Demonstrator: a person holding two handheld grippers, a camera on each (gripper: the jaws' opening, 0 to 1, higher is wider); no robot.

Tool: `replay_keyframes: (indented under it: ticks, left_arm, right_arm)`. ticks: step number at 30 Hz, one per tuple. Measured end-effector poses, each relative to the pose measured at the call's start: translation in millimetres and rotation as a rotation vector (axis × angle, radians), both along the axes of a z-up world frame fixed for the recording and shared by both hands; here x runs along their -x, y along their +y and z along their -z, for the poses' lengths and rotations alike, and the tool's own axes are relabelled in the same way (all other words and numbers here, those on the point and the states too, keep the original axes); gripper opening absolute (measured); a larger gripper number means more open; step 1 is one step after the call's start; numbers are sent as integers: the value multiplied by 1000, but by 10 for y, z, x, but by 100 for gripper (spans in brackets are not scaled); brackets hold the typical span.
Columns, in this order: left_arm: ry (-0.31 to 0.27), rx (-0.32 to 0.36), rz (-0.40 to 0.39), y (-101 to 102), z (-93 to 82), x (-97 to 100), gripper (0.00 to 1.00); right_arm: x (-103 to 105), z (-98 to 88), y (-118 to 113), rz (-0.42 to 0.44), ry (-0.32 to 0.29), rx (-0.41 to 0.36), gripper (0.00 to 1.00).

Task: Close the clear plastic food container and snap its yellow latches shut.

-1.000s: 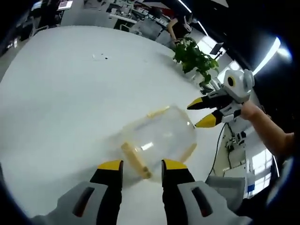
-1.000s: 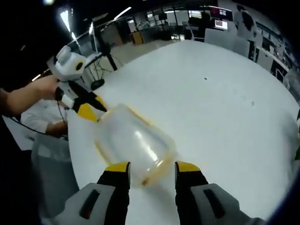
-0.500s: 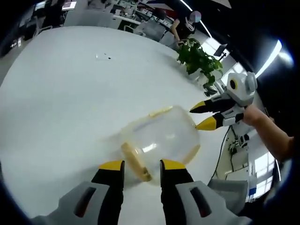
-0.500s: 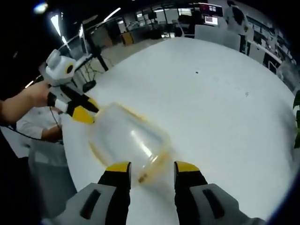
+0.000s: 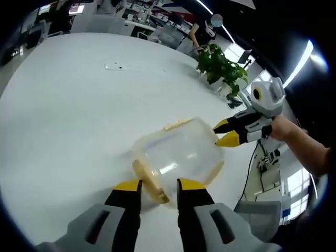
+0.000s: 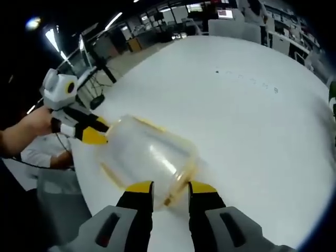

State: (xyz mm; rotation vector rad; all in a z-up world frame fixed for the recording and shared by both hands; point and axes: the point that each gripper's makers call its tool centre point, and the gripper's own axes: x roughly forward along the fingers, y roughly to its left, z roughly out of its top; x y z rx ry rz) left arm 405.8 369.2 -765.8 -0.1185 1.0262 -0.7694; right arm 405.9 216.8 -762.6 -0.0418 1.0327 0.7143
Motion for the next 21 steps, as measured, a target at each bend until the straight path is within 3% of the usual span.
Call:
replay_keyframes:
  ticks: [13, 15, 16, 17, 21]
  left_arm:
    - [19, -22, -20, -31, -16, 24, 20]
    - [41, -11, -40, -36, -9, 22, 19]
    - [92, -21, -54, -31, 48, 95, 17]
    - [53, -7, -56, -44, 77, -3, 16]
    - [67, -23, -48, -76, 99, -17, 17]
  right_arm:
    - [-30, -36, -4, 4, 1, 1, 17]
    - [-31, -61, -9, 21, -8, -21, 16]
    - [-27, -44, -13, 23, -10, -32, 15]
    - [-26, -23, -25, 29, -7, -34, 15]
    - [-27, -7, -9, 27, -10, -33, 16]
